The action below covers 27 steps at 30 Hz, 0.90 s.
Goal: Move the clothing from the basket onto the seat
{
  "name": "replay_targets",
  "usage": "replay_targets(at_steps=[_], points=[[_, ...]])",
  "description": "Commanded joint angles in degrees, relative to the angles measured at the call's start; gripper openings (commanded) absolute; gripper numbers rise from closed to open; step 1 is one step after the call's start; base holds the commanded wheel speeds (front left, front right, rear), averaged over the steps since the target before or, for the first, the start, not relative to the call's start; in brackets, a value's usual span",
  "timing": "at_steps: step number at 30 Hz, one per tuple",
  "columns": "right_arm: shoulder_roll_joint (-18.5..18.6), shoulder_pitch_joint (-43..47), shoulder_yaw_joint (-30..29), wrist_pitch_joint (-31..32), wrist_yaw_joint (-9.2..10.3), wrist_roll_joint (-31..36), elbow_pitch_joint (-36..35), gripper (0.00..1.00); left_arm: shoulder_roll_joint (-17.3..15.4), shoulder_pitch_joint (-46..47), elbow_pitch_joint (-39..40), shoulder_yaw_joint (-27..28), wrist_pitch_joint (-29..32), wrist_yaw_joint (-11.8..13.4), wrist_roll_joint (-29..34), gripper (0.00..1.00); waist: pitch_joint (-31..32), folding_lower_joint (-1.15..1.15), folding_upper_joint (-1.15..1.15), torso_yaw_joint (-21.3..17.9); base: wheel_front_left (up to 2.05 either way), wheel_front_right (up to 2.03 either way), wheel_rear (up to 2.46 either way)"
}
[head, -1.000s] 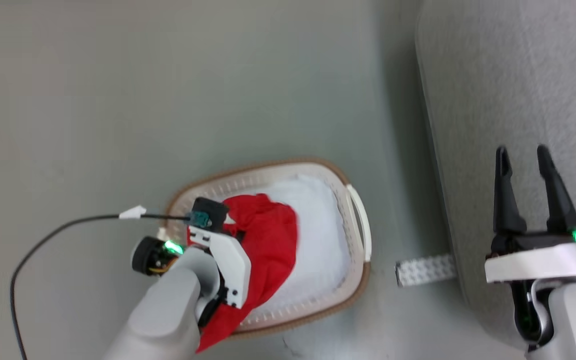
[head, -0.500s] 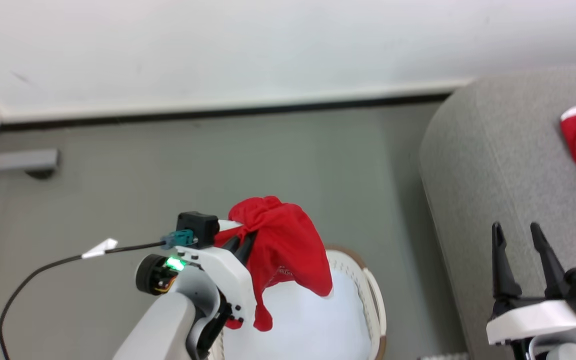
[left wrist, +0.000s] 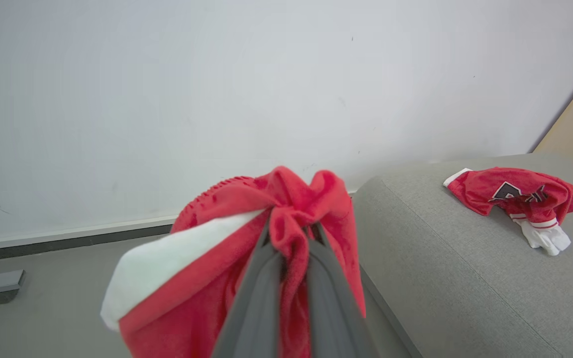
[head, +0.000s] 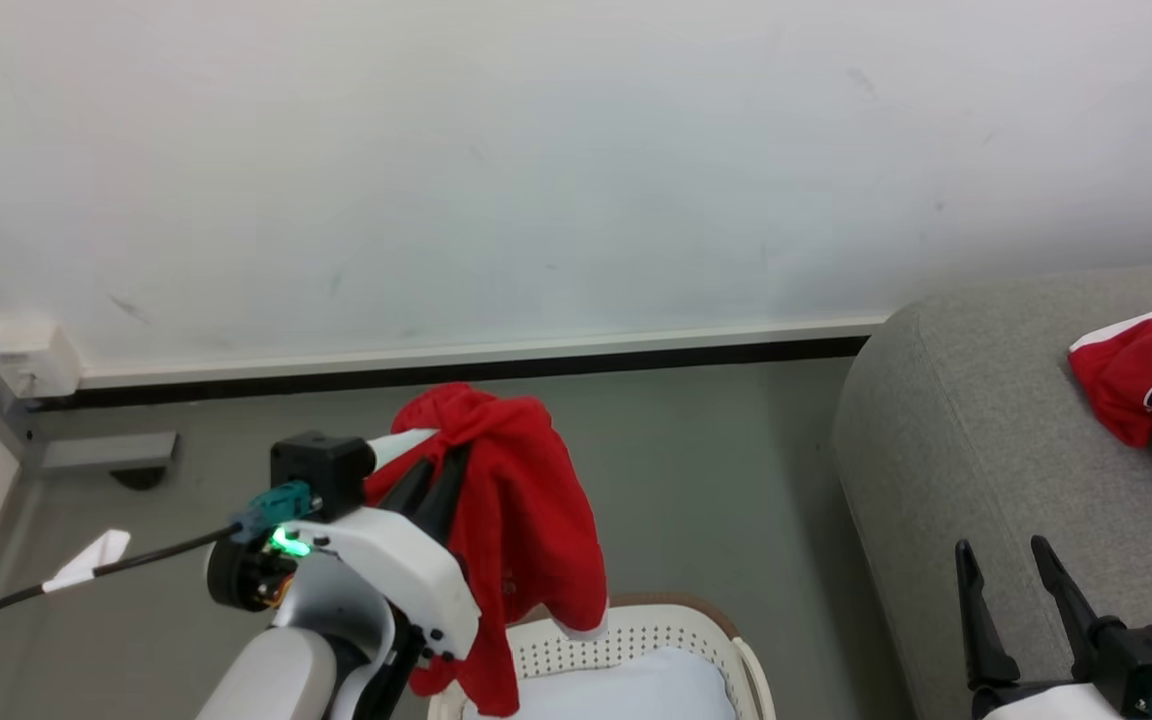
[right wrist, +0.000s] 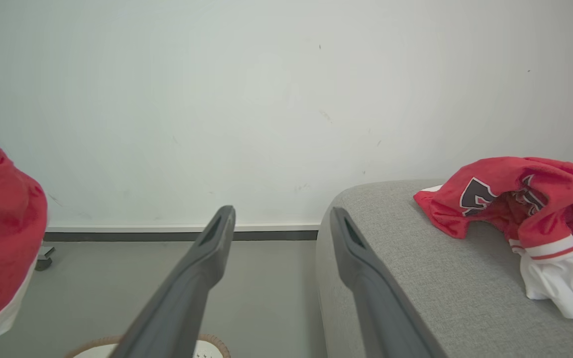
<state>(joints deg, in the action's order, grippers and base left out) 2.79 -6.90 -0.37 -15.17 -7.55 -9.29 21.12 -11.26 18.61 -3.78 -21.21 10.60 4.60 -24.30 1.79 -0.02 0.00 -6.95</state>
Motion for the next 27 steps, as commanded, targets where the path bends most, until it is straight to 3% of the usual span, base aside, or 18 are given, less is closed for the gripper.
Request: replay_targets(at_steps=[1, 12, 18, 27], points=[[0.2, 1.0, 0.07, 0.03, 0.13, 0.55, -0.13, 1.0, -0.54, -1.29, 1.05, 0.03, 0.48, 0.38, 0.22, 0.0, 0.79, 0.02, 0.0, 0.16, 0.0, 0.0, 0.0], [0.17, 0.82, 4.69, 0.04, 0.13, 1.53, -2.17, 1.0, -0.98, -3.31, 5.52, -0.77, 2.01, 1.5, 0.16, 0.0, 1.33, 0.02, 0.0, 1.28, 0.0, 0.0, 0.0], [0.18, -1.61, 15.26, 0.03, 0.13, 2.57, -2.57, 1.0, -1.02, -3.27, 6.77, -1.57, 2.54, 1.36, 0.14, 0.0, 1.09, 0.02, 0.0, 1.72, 0.0, 0.0, 0.0], [0.22, -9.17, 31.88, 0.04, 0.13, 0.45, 2.83, 1.0, -0.34, -2.19, 7.37, -3.12, 3.09, 1.15, 0.48, 0.0, 1.02, 0.02, 0.0, 2.44, 0.0, 0.0, 0.0]])
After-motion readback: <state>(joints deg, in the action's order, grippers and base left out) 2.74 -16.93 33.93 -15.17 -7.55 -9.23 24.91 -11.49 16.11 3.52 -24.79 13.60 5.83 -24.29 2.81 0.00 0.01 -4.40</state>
